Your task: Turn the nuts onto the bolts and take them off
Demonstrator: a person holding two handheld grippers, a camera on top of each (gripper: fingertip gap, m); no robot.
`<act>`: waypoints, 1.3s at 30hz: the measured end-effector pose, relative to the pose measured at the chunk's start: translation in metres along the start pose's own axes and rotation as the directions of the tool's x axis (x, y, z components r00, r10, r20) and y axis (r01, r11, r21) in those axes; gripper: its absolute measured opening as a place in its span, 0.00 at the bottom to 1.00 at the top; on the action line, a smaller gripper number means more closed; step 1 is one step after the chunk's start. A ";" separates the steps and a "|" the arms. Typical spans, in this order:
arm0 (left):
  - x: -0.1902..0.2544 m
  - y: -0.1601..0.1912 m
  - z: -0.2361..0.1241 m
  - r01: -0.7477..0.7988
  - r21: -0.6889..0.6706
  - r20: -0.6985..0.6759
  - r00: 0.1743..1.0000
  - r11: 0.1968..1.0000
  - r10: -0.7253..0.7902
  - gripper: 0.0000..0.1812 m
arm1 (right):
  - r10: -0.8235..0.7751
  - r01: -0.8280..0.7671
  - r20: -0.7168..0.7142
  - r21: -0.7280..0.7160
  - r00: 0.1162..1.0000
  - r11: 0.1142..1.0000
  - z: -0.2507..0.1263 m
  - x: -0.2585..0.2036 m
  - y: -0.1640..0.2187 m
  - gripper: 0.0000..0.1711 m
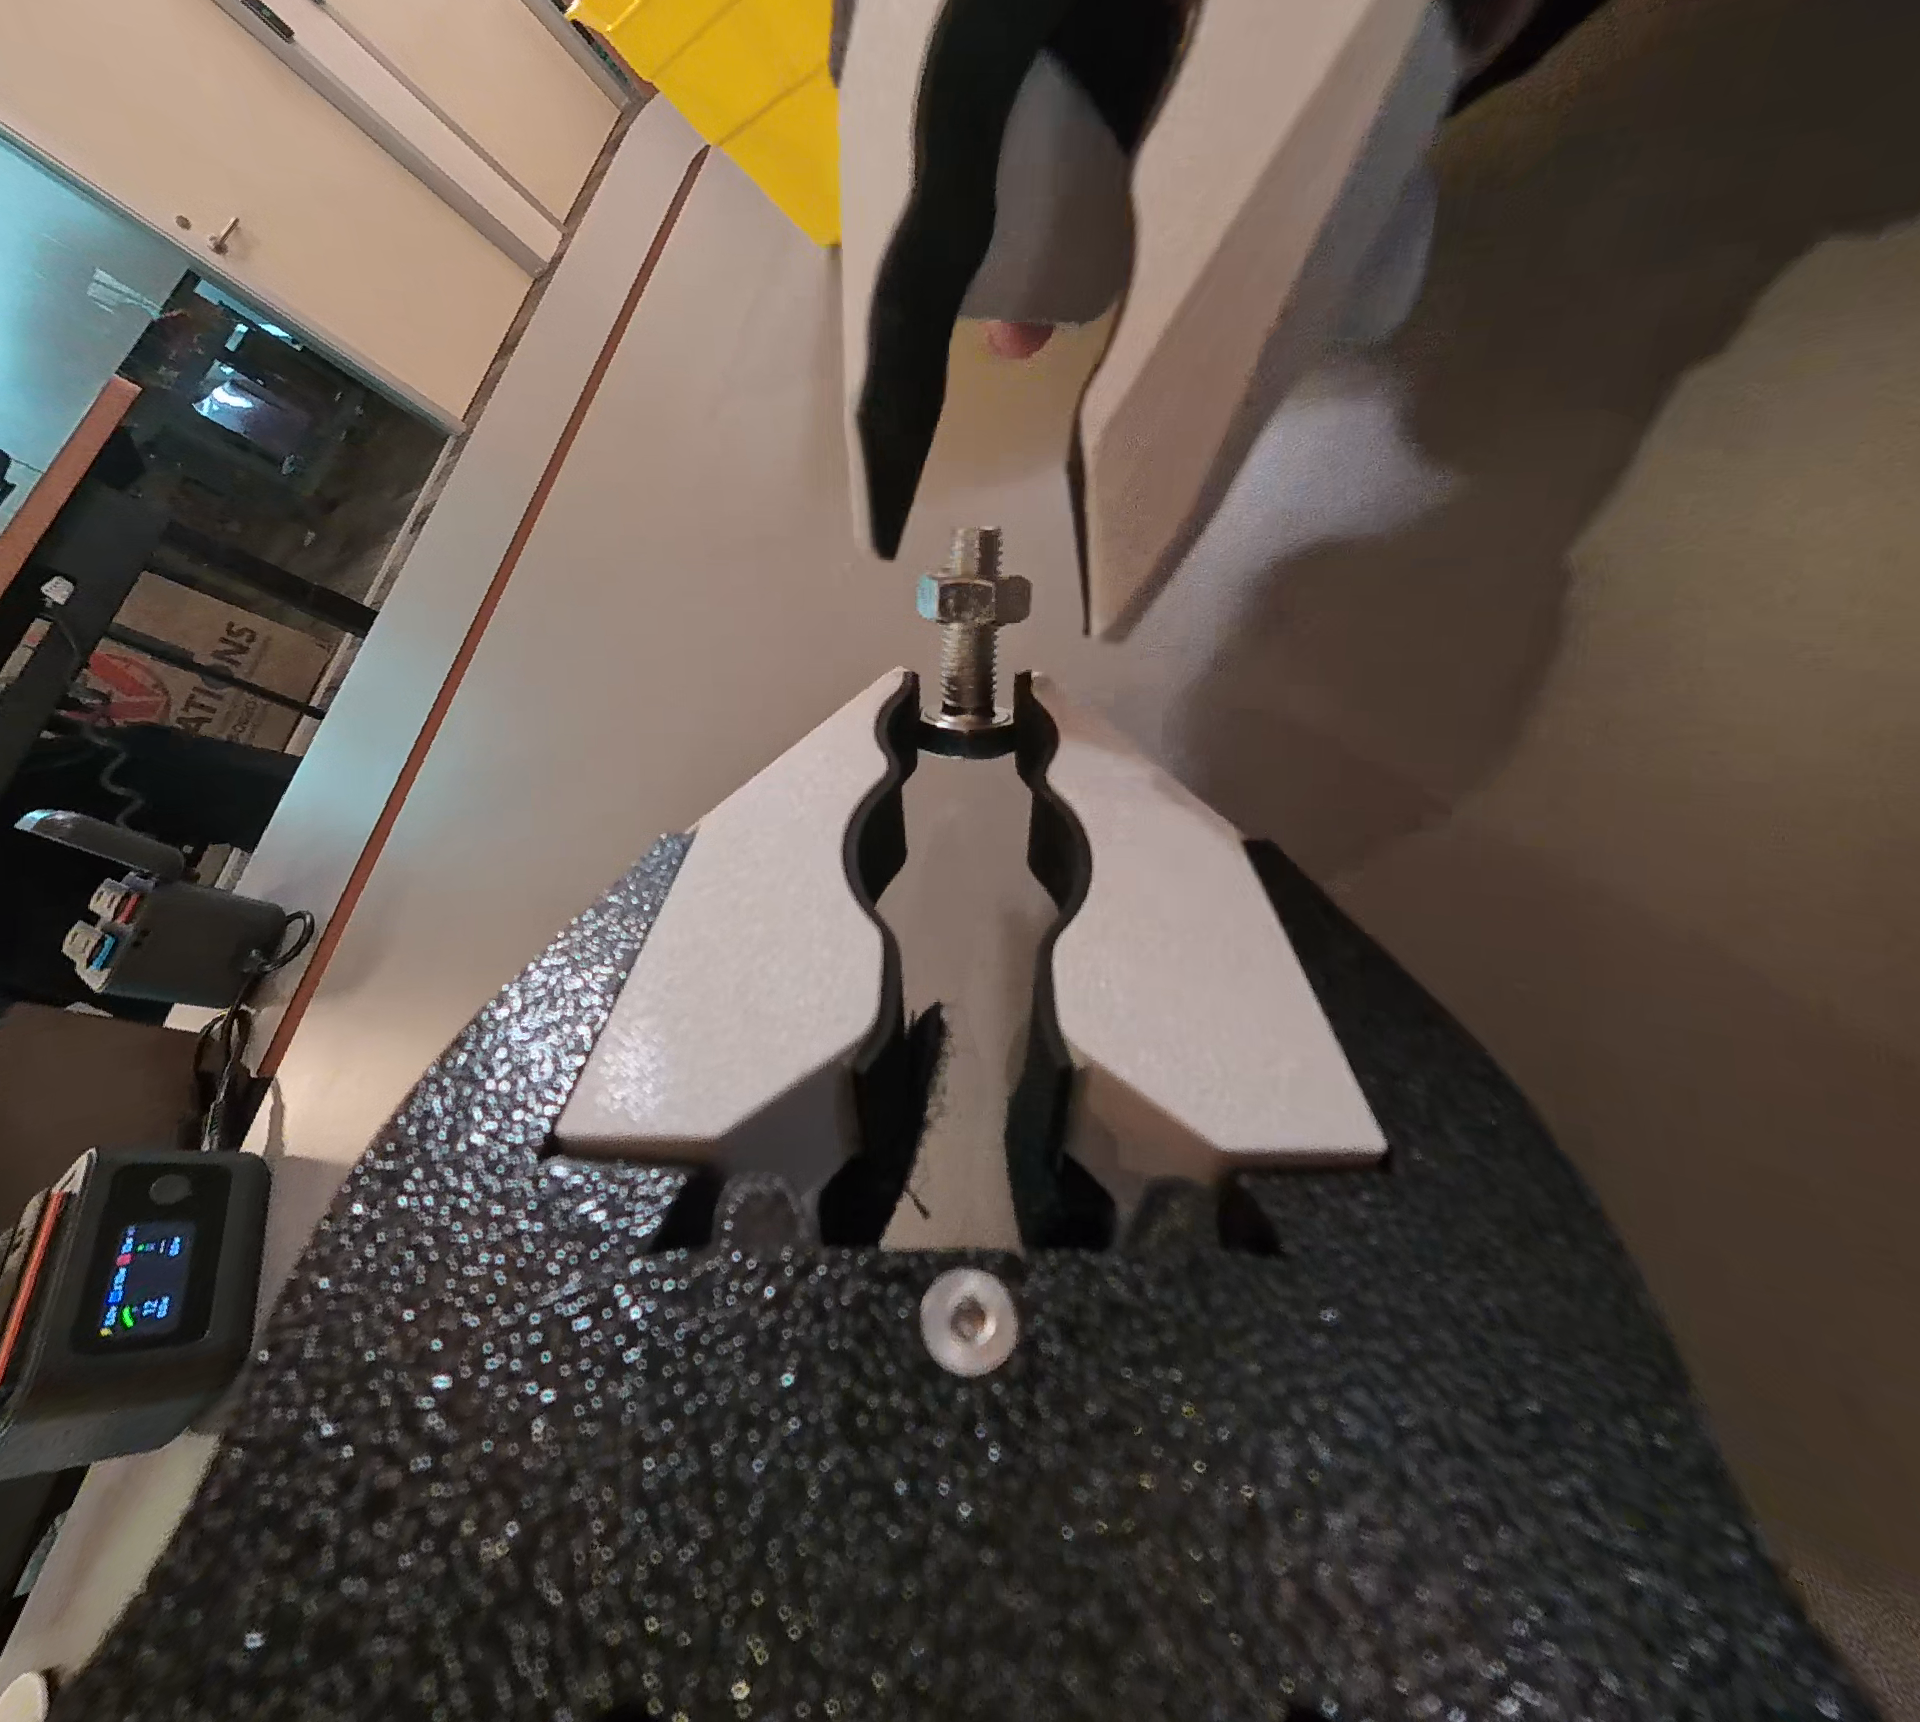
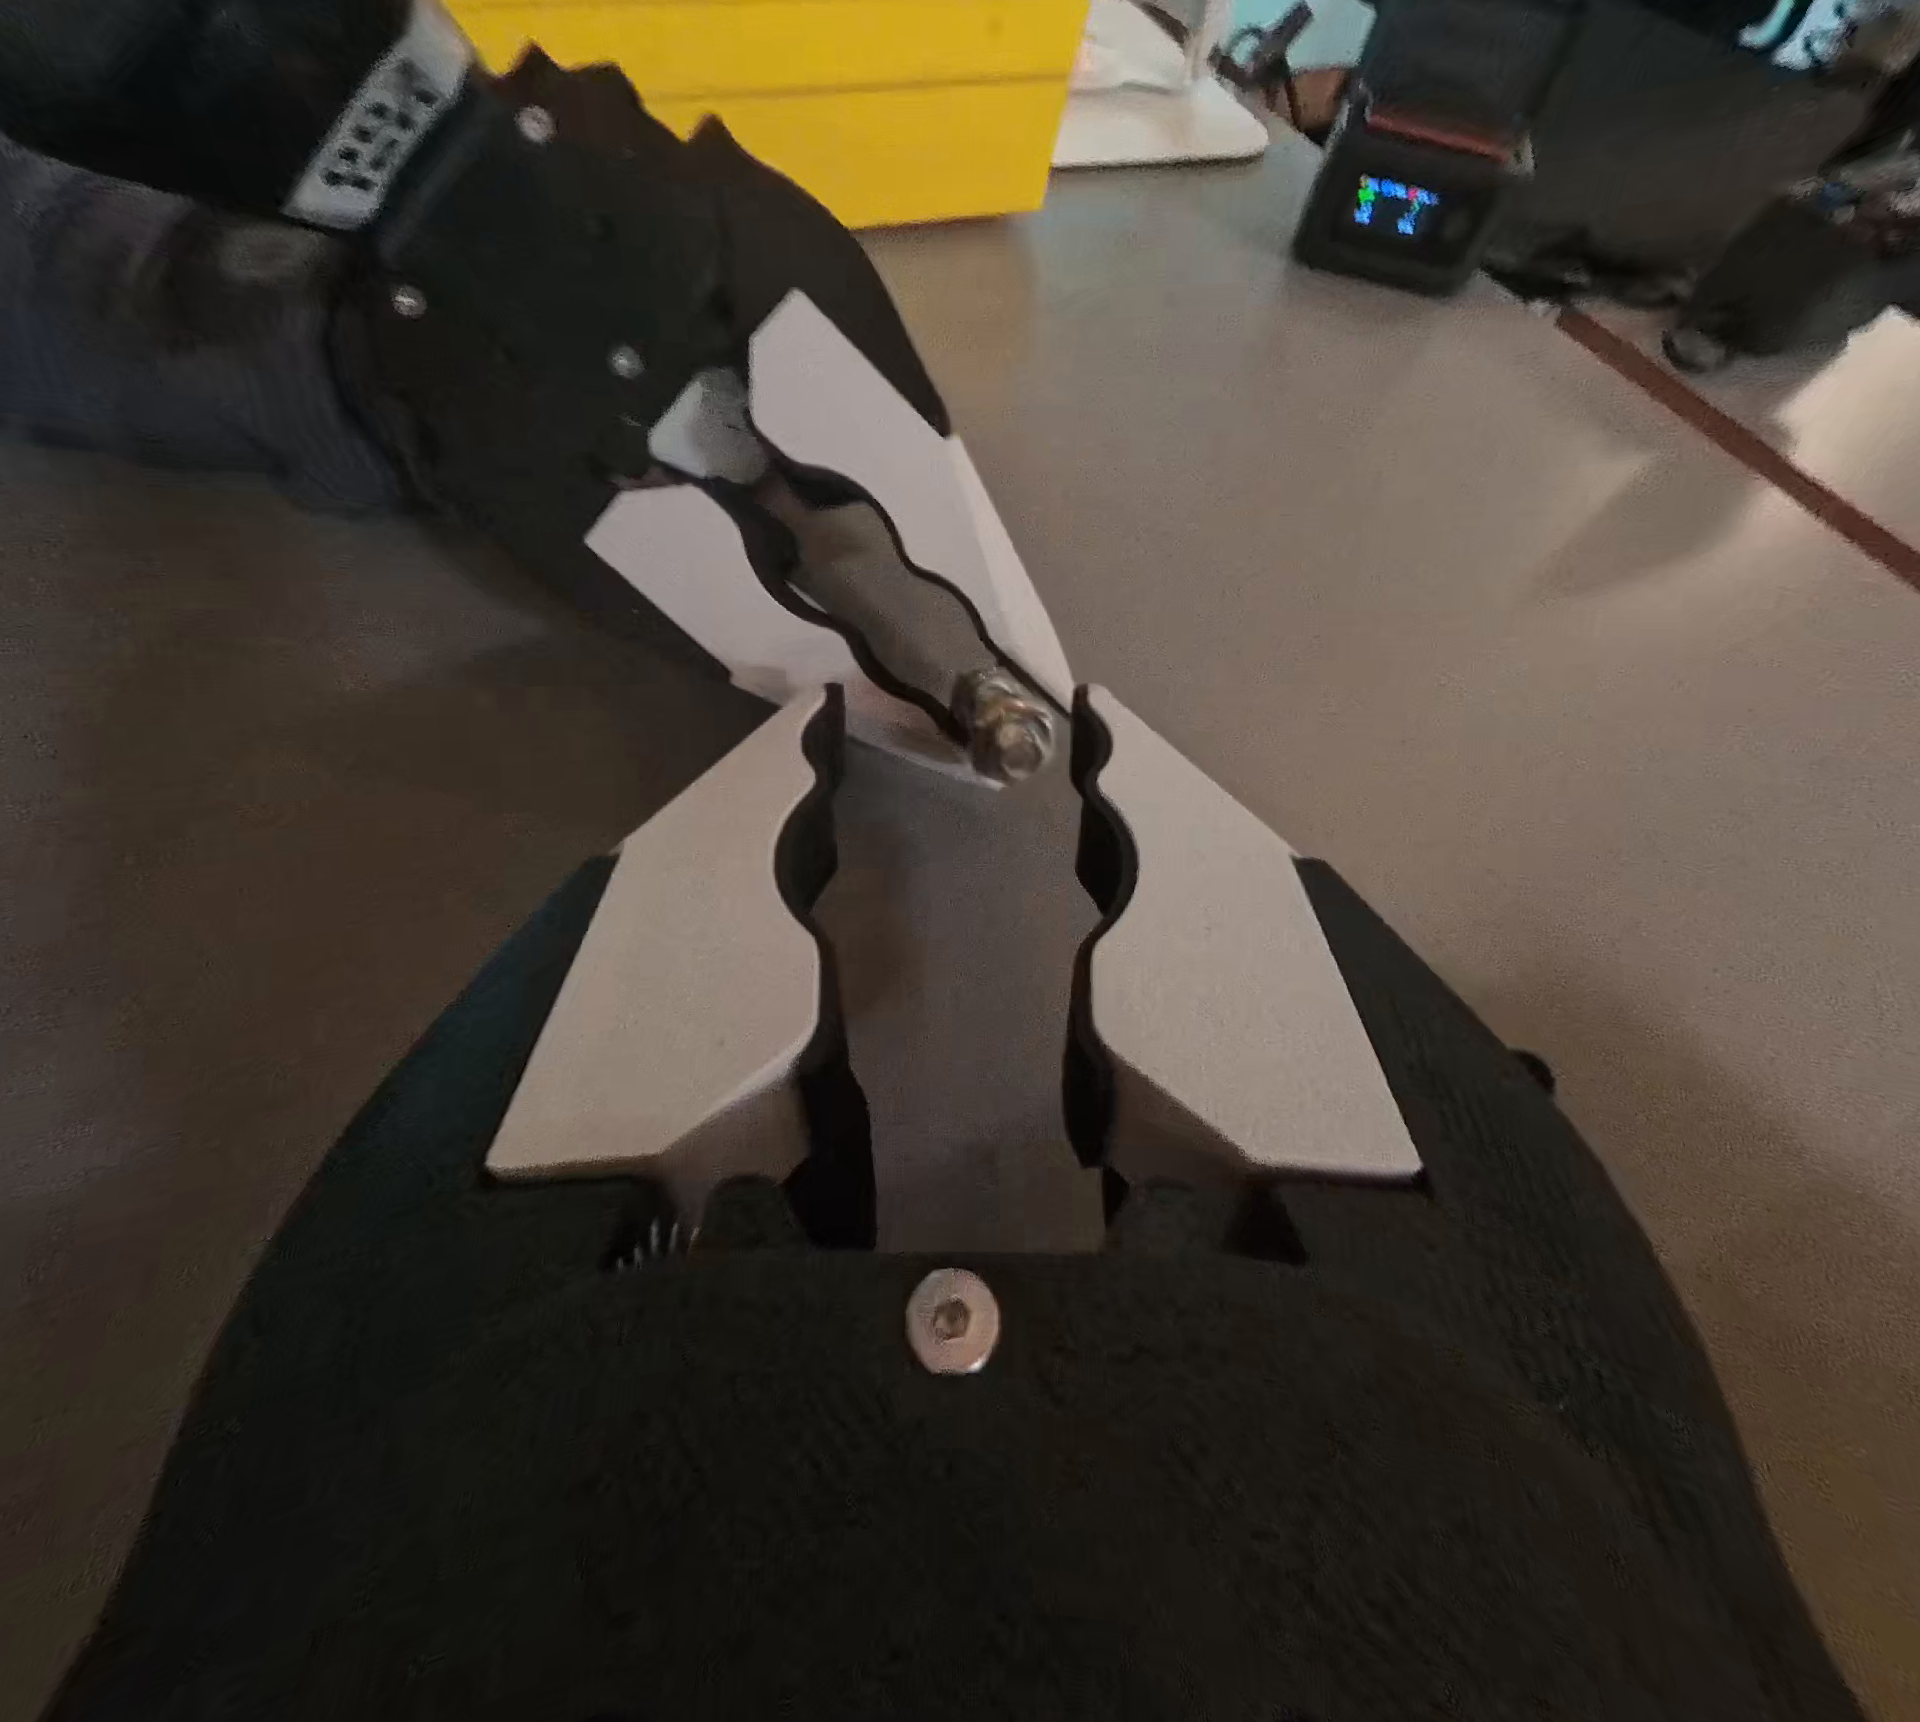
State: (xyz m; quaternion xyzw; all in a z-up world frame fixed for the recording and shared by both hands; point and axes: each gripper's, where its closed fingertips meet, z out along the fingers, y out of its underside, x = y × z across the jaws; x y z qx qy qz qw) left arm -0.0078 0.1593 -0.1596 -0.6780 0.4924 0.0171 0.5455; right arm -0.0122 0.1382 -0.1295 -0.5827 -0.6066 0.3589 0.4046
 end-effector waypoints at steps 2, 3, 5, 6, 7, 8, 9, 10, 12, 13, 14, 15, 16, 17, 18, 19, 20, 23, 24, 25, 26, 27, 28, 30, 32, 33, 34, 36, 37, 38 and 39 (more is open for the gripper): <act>0.000 0.000 0.000 0.000 0.000 0.000 1.000 1.000 0.000 0.09 | 0.090 -0.089 0.006 -0.059 0.996 0.994 -0.001 0.006 0.013 0.25; 0.000 0.000 0.000 0.002 0.000 -0.001 1.000 1.000 -0.002 0.09 | 0.123 -0.120 0.027 -0.077 0.992 0.990 -0.001 0.005 0.016 0.25; 0.000 0.000 0.000 0.003 -0.001 -0.002 1.000 1.000 -0.003 0.09 | 0.130 -0.125 0.055 -0.084 0.990 0.989 0.004 -0.001 0.017 0.25; 0.000 0.000 0.000 0.003 -0.001 -0.002 1.000 1.000 -0.003 0.09 | 0.104 -0.100 0.054 -0.073 0.993 0.992 0.006 -0.003 0.015 0.27; 0.000 0.000 0.000 0.002 0.000 -0.002 1.000 1.000 -0.002 0.09 | 0.063 -0.061 0.044 -0.048 0.997 0.997 0.008 -0.005 0.010 0.29; 0.000 0.000 0.000 0.000 0.000 -0.002 1.000 1.000 0.000 0.09 | 0.015 -0.015 0.049 -0.003 0.999 1.000 0.008 -0.009 0.002 0.30; 0.000 0.000 0.000 0.001 0.000 -0.002 1.000 1.000 -0.001 0.09 | -0.028 0.024 0.079 0.051 0.996 0.998 0.007 -0.018 -0.007 0.29; 0.000 0.000 0.000 0.004 -0.001 -0.003 1.000 1.000 -0.004 0.09 | -0.054 0.046 0.088 0.092 0.995 0.995 0.005 -0.022 -0.014 0.28; 0.000 0.000 0.000 0.004 -0.001 -0.003 1.000 1.000 -0.004 0.09 | -0.044 0.042 0.036 0.057 0.998 0.998 0.004 -0.011 -0.009 0.27; 0.000 0.000 0.000 0.002 -0.001 -0.002 1.000 1.000 -0.002 0.09 | -0.019 0.019 0.014 0.003 1.000 1.000 0.003 -0.004 0.001 0.27; 0.000 0.000 0.000 0.002 -0.001 -0.002 1.000 1.000 -0.002 0.09 | 0.009 -0.010 -0.005 -0.045 1.000 0.999 0.002 0.004 0.011 0.27; 0.000 0.000 0.000 0.003 -0.001 -0.002 1.000 1.000 -0.003 0.09 | 0.036 -0.037 -0.011 -0.073 0.999 0.997 0.001 0.007 0.017 0.27; 0.000 0.000 0.000 0.004 -0.001 -0.003 1.000 1.000 -0.004 0.09 | 0.062 -0.062 -0.003 -0.089 0.998 0.994 0.001 0.008 0.021 0.27; 0.000 0.000 0.000 0.004 -0.001 -0.003 1.000 1.000 -0.004 0.09 | 0.082 -0.080 0.013 -0.097 0.997 0.992 0.002 0.006 0.022 0.27; 0.000 0.000 0.000 0.004 -0.001 -0.003 1.000 1.000 -0.004 0.09 | 0.084 -0.081 0.031 -0.093 0.996 0.992 0.004 0.002 0.021 0.27; 0.000 0.000 0.000 0.003 -0.001 -0.003 1.000 1.000 -0.003 0.09 | 0.066 -0.062 0.047 -0.075 0.997 0.995 0.006 -0.002 0.017 0.27; 0.000 0.000 0.000 0.003 -0.001 -0.004 1.000 1.000 -0.003 0.09 | 0.033 -0.031 0.048 -0.045 0.998 0.999 0.008 -0.006 0.011 0.30; 0.000 0.000 -0.001 0.004 -0.001 -0.004 1.000 1.000 -0.004 0.09 | -0.098 0.095 0.064 0.054 0.993 0.994 0.006 -0.018 -0.006 0.30; 0.000 0.000 0.000 0.005 -0.001 -0.005 1.000 1.000 -0.005 0.09 | -0.113 0.112 0.026 0.048 0.993 0.993 0.005 -0.013 -0.005 0.30; 0.000 0.000 -0.001 0.003 0.000 -0.004 1.000 1.000 -0.003 0.09 | -0.104 0.104 -0.011 0.006 0.995 0.995 0.004 -0.004 0.001 0.29; 0.000 0.000 -0.001 0.003 0.000 -0.003 1.000 1.000 -0.003 0.09 | -0.078 0.076 -0.025 -0.050 0.997 0.996 0.002 0.003 0.011 0.30; 0.000 0.000 -0.001 0.003 0.000 -0.004 1.000 1.000 -0.003 0.09 | -0.036 0.034 -0.022 -0.096 0.999 0.995 0.002 0.007 0.020 0.29; 0.000 0.000 -0.001 0.003 0.000 -0.004 1.000 1.000 -0.003 0.09 | 0.016 -0.016 -0.002 -0.122 1.000 0.992 0.001 0.006 0.026 0.29; 0.000 0.000 -0.001 0.004 -0.001 -0.004 1.000 1.000 -0.004 0.09 | 0.092 -0.084 0.062 -0.127 0.994 0.988 0.004 -0.002 0.027 0.30; 0.000 0.000 -0.001 0.004 0.000 -0.004 1.000 1.000 -0.004 0.09 | 0.056 -0.050 0.078 -0.072 0.995 0.996 0.007 -0.008 0.017 0.32; 0.001 0.000 -0.001 0.002 0.001 -0.004 1.000 1.000 -0.002 0.09 | 0.011 -0.009 0.068 -0.037 0.998 0.999 0.008 -0.010 0.010 0.34; 0.001 0.000 -0.001 -0.001 0.002 -0.005 1.000 1.000 0.001 0.09 | -0.031 0.030 0.068 0.003 0.997 1.000 0.008 -0.013 0.003 0.34; 0.001 0.000 -0.001 0.002 0.001 -0.006 1.000 1.000 -0.002 0.09 | -0.085 0.078 0.095 0.078 0.992 0.994 0.007 -0.024 -0.010 0.33; 0.001 0.000 -0.001 0.006 0.000 -0.008 1.000 1.000 -0.006 0.09 | -0.087 0.080 0.082 0.075 0.993 0.994 0.006 -0.023 -0.010 0.32; 0.001 0.000 -0.001 0.007 -0.001 -0.008 1.000 1.000 -0.007 0.09 | -0.073 0.071 0.052 0.036 0.996 0.997 0.005 -0.015 -0.005 0.30; 0.001 0.000 -0.001 0.005 0.000 -0.008 1.000 1.000 -0.005 0.09 | -0.046 0.046 0.035 -0.014 0.998 0.999 0.003 -0.009 0.002 0.29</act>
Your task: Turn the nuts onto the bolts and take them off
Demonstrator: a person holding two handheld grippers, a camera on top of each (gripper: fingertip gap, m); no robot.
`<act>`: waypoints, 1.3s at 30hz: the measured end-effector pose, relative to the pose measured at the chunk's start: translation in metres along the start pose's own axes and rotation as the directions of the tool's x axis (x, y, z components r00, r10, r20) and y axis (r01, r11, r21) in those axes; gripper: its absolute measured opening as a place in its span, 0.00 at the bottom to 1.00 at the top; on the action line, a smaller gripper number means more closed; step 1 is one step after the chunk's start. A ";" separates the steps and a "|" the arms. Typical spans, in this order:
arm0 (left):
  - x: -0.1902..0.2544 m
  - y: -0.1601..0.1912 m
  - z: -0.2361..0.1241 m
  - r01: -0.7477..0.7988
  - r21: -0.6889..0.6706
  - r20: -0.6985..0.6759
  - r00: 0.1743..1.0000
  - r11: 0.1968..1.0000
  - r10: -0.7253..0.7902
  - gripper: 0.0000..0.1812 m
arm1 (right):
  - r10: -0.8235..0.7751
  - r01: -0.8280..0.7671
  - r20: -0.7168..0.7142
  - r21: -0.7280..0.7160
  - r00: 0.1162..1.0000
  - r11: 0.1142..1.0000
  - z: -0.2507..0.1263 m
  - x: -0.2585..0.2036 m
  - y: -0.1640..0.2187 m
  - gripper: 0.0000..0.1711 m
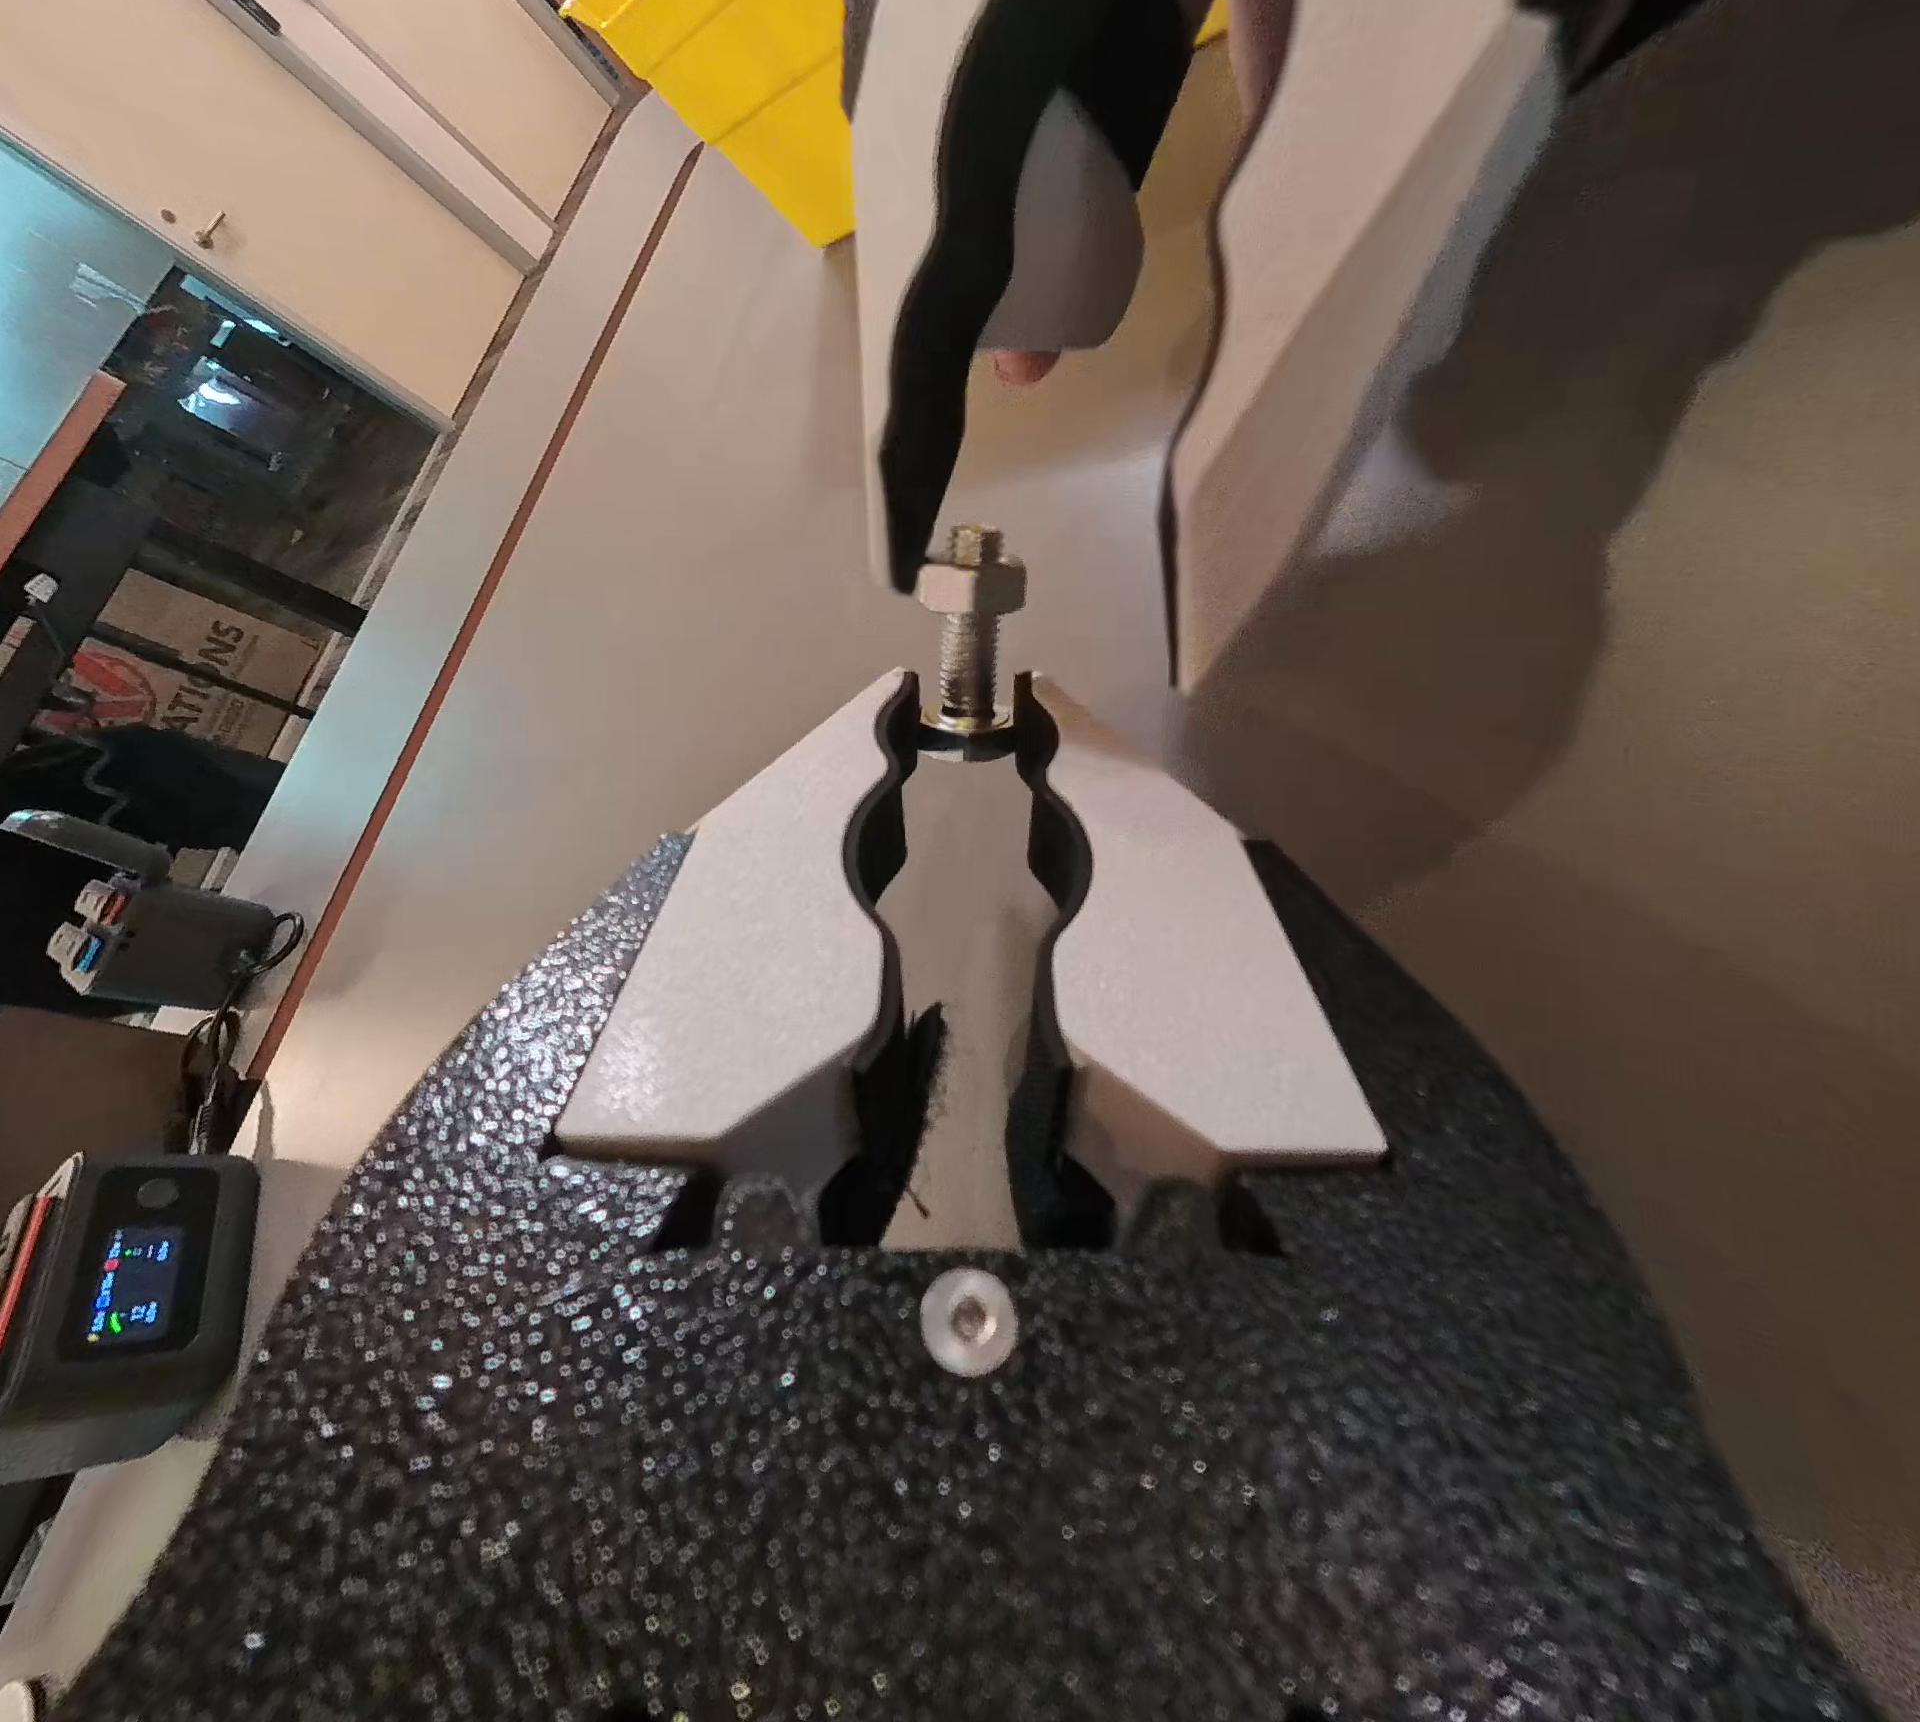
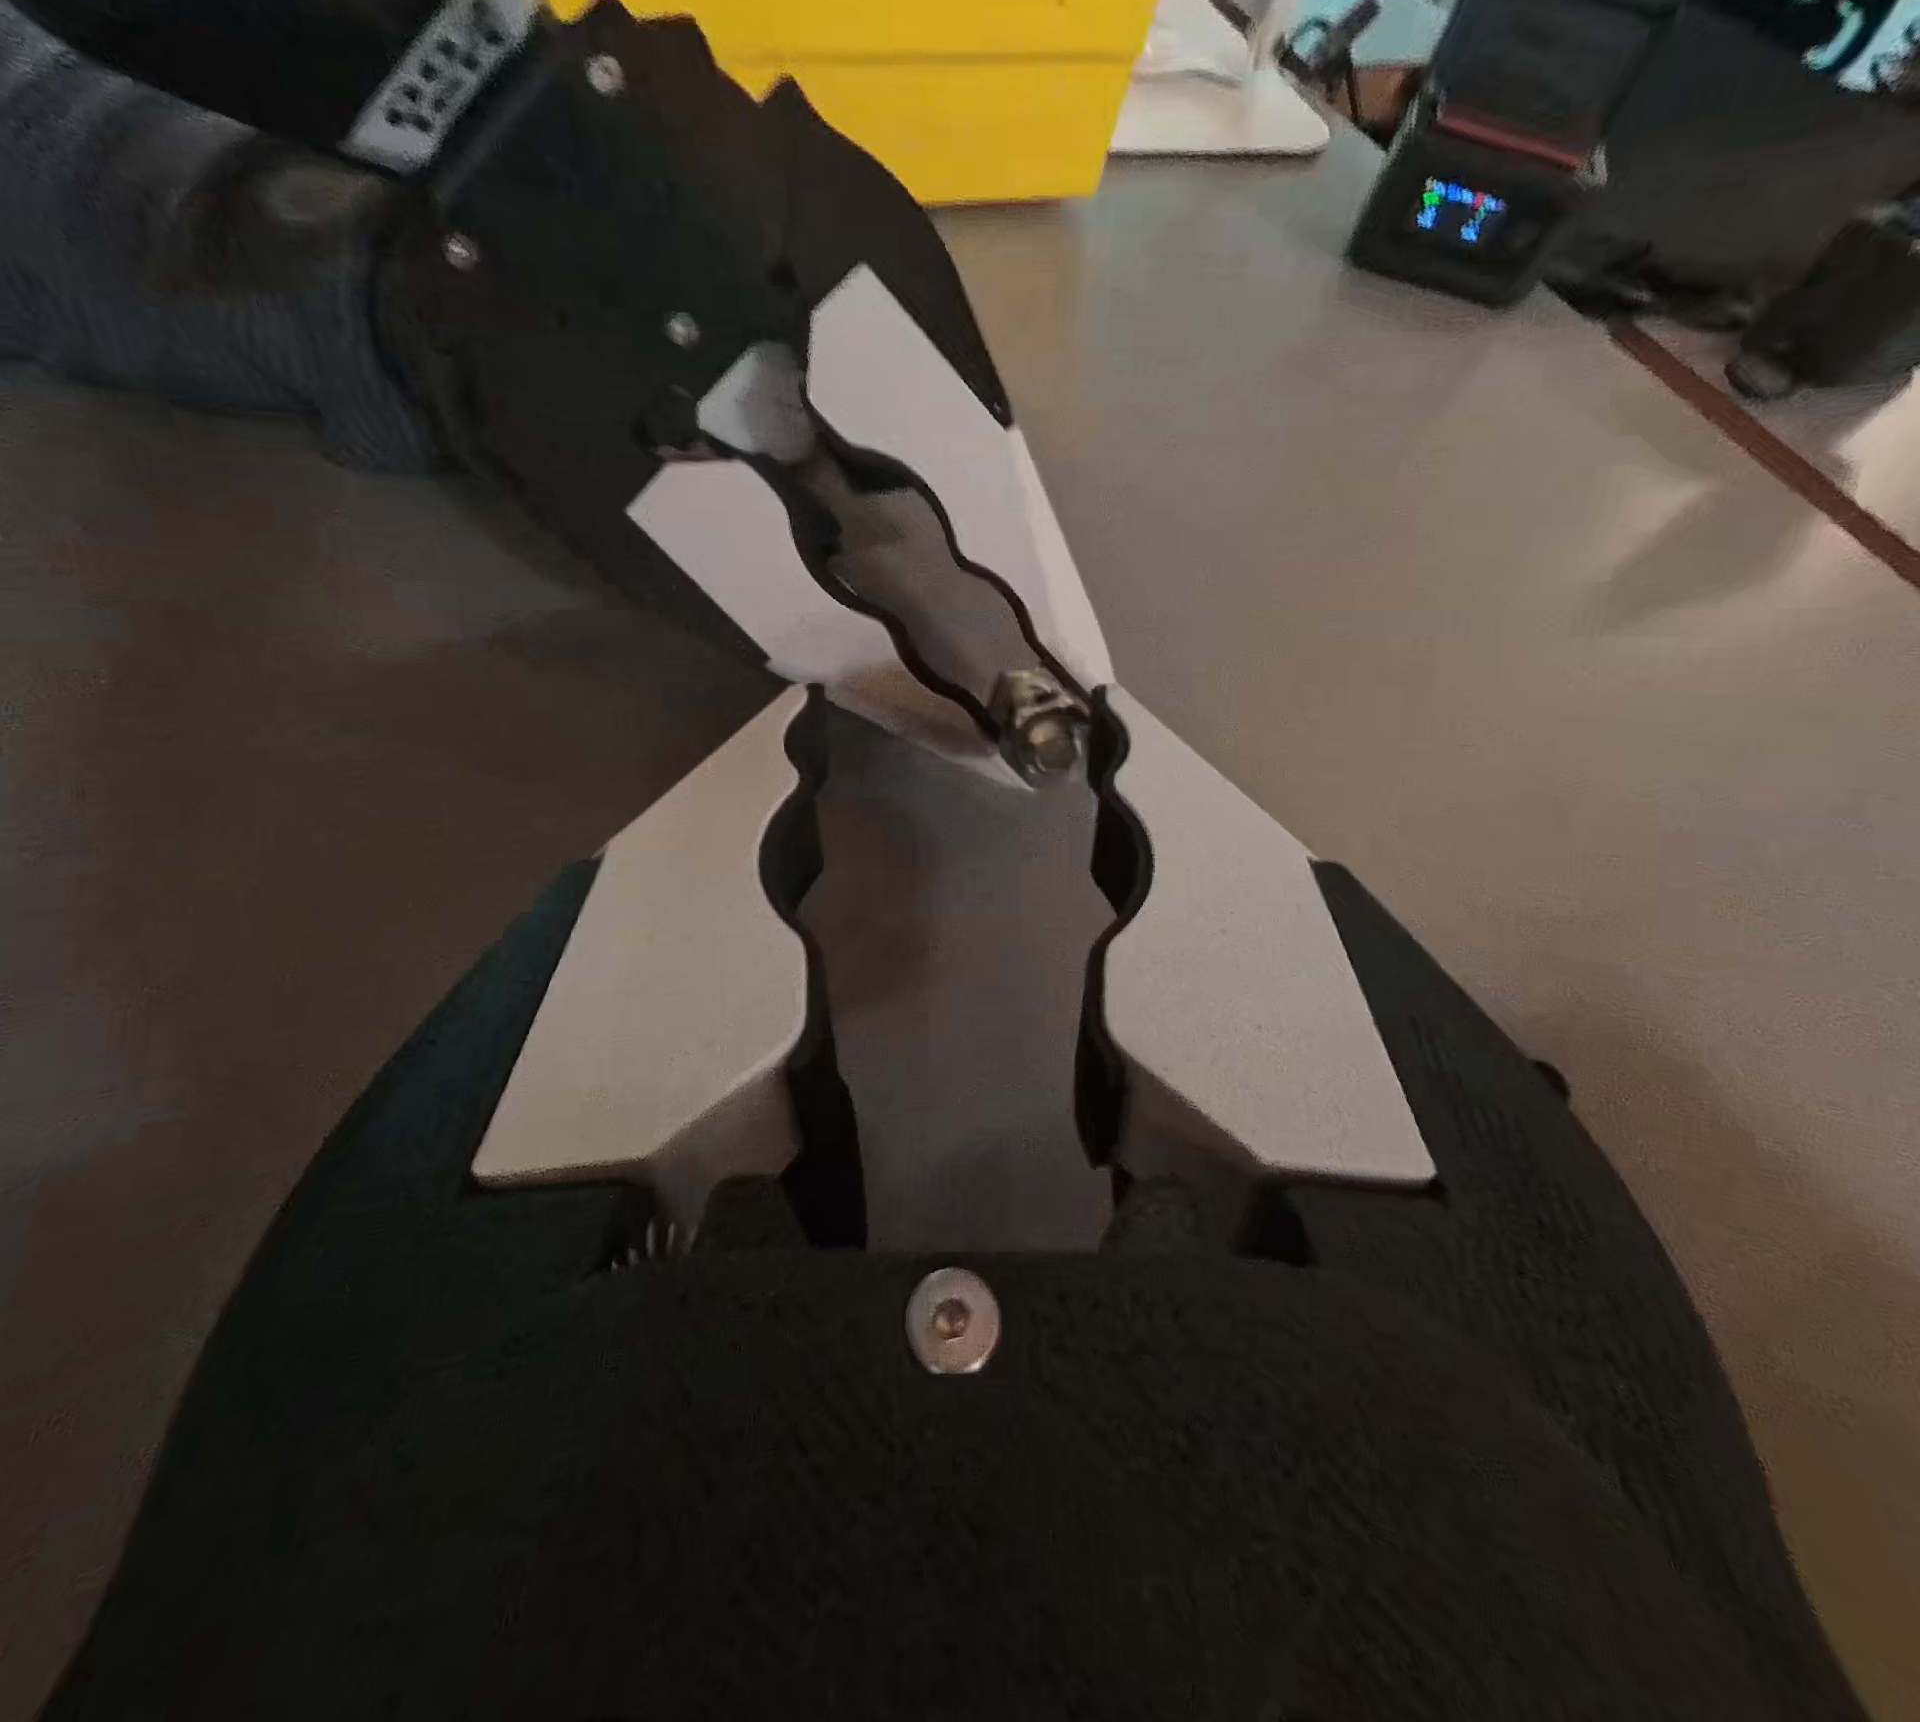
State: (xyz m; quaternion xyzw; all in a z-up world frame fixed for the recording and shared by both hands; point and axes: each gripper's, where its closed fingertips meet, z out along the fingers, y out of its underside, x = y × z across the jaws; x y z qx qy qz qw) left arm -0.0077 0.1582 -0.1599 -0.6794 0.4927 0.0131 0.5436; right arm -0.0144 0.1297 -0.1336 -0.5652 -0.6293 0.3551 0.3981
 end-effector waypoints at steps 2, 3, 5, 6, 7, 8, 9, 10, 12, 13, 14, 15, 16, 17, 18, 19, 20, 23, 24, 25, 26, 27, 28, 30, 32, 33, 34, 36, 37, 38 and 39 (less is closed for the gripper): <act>0.000 0.000 0.000 0.001 -0.001 -0.001 1.000 1.000 -0.001 0.09 | 0.076 -0.077 -0.009 -0.050 0.997 0.996 -0.004 0.008 0.010 0.25; 0.000 0.000 0.000 0.007 -0.003 -0.008 1.000 1.000 -0.007 0.09 | 0.105 -0.105 0.003 -0.059 0.994 0.993 -0.005 0.008 0.012 0.24; 0.001 0.001 0.001 0.027 -0.009 -0.024 0.999 1.000 -0.027 0.09 | 0.122 -0.122 0.011 -0.055 0.992 0.991 -0.004 0.007 0.011 0.23; 0.001 0.001 0.001 0.030 -0.011 -0.029 0.999 0.999 -0.031 0.09 | 0.106 -0.105 0.004 -0.057 0.994 0.993 -0.002 0.006 0.011 0.24; 0.001 0.001 0.001 0.028 -0.010 -0.029 0.999 1.000 -0.029 0.09 | 0.079 -0.079 -0.001 -0.059 0.997 0.995 0.000 0.005 0.011 0.26; 0.001 0.001 0.001 0.025 -0.010 -0.026 0.999 1.000 -0.025 0.09 | 0.047 -0.047 -0.005 -0.048 0.999 0.998 0.002 0.003 0.008 0.30; 0.001 0.001 0.001 0.022 -0.010 -0.025 0.999 1.000 -0.022 0.09 | 0.012 -0.012 -0.007 -0.022 1.000 1.000 0.003 0.001 0.003 0.31; 0.001 0.001 0.001 0.022 -0.010 -0.025 0.999 1.000 -0.023 0.09 | -0.004 0.004 -0.014 -0.005 1.000 1.000 0.003 0.000 0.000 0.30; 0.001 0.001 0.001 0.026 -0.012 -0.027 0.999 1.000 -0.027 0.09 | 0.059 -0.061 -0.028 -0.051 0.998 0.997 0.002 0.006 0.007 0.29; 0.001 0.001 0.001 0.026 -0.012 -0.027 0.999 1.000 -0.026 0.09 | 0.104 -0.105 -0.017 -0.082 0.994 0.991 0.002 0.006 0.013 0.29; 0.001 0.001 0.001 0.024 -0.012 -0.025 0.999 1.000 -0.024 0.09 | 0.136 -0.136 -0.001 -0.094 0.991 0.986 0.002 0.006 0.017 0.29; 0.001 0.001 0.001 0.022 -0.011 -0.025 0.999 1.000 -0.022 0.09 | 0.154 -0.151 0.017 -0.098 0.988 0.984 0.003 0.004 0.018 0.29; 0.001 0.001 0.001 0.020 -0.011 -0.024 1.000 1.000 -0.021 0.09 | 0.150 -0.147 0.027 -0.087 0.988 0.985 0.004 0.001 0.016 0.30; 0.001 0.001 0.001 0.017 -0.010 -0.023 1.000 1.000 -0.017 0.09 | 0.121 -0.120 0.024 -0.059 0.992 0.991 0.006 0.000 0.010 0.32; 0.002 0.001 0.001 0.009 -0.006 -0.023 1.000 1.000 -0.009 0.09 | 0.071 -0.070 0.024 -0.021 0.997 0.997 0.006 -0.003 0.003 0.34; 0.002 0.001 0.001 0.006 -0.007 -0.020 1.000 1.000 -0.006 0.09 | 0.011 -0.012 0.036 0.027 0.999 1.000 0.005 -0.010 -0.006 0.32; 0.002 0.001 0.001 0.007 -0.011 -0.019 1.000 1.000 -0.007 0.09 | -0.028 0.027 0.025 0.064 0.999 0.998 0.003 -0.012 -0.013 0.30; 0.002 0.001 0.001 0.020 -0.011 -0.023 1.000 1.000 -0.020 0.09 | 0.024 -0.026 -0.070 -0.028 0.997 0.999 -0.004 0.010 0.000 0.28; 0.002 0.001 0.001 0.020 -0.012 -0.023 1.000 1.000 -0.020 0.09 | 0.062 -0.068 -0.078 -0.068 0.995 0.995 -0.006 0.015 0.009 0.28; 0.002 0.001 0.001 0.018 -0.011 -0.022 1.000 1.000 -0.018 0.09 | 0.097 -0.104 -0.066 -0.105 0.993 0.989 -0.007 0.016 0.018 0.27; 0.002 0.001 0.001 0.017 -0.011 -0.021 1.000 1.000 -0.017 0.09 | 0.127 -0.132 -0.040 -0.138 0.991 0.982 -0.005 0.012 0.024 0.25; 0.002 0.001 0.001 0.018 -0.012 -0.022 1.000 1.000 -0.018 0.09 | 0.144 -0.145 -0.018 -0.151 0.989 0.978 -0.004 0.009 0.026 0.25; 0.002 0.001 0.002 0.019 -0.013 -0.023 1.000 1.000 -0.019 0.09 | 0.137 -0.134 0.007 -0.137 0.991 0.981 0.000 0.003 0.023 0.25; 0.002 0.001 0.002 0.014 -0.010 -0.023 1.000 1.000 -0.015 0.09 | 0.061 -0.061 0.003 -0.068 0.998 0.996 0.004 -0.003 0.008 0.32; 0.002 0.001 0.002 0.013 -0.015 -0.021 1.000 1.000 -0.013 0.09 | -0.056 0.054 0.032 0.057 0.998 0.997 0.004 -0.016 -0.013 0.31; 0.002 0.002 0.002 0.017 -0.015 -0.022 1.000 1.000 -0.018 0.09 | -0.075 0.074 0.000 0.083 0.997 0.994 0.002 -0.015 -0.018 0.28; 0.002 0.002 0.002 0.021 -0.013 -0.023 0.999 1.000 -0.022 0.09 | -0.052 0.053 -0.041 0.043 0.998 0.998 0.000 -0.005 -0.013 0.27; 0.002 0.002 0.002 0.022 -0.014 -0.024 0.999 1.000 -0.023 0.09 | 0.072 -0.075 -0.060 -0.048 0.996 0.996 -0.005 0.010 0.005 0.28; 0.002 0.002 0.002 0.021 -0.014 -0.023 1.000 1.000 -0.021 0.09 | 0.124 -0.127 -0.048 -0.073 0.991 0.989 -0.007 0.013 0.013 0.27; 0.002 0.002 0.002 0.020 -0.015 -0.023 1.000 1.000 -0.021 0.09 | 0.161 -0.164 -0.036 -0.101 0.986 0.981 -0.008 0.013 0.020 0.26; 0.002 0.002 0.002 0.020 -0.016 -0.024 1.000 1.000 -0.021 0.09 | 0.181 -0.183 -0.023 -0.122 0.983 0.976 -0.008 0.011 0.024 0.25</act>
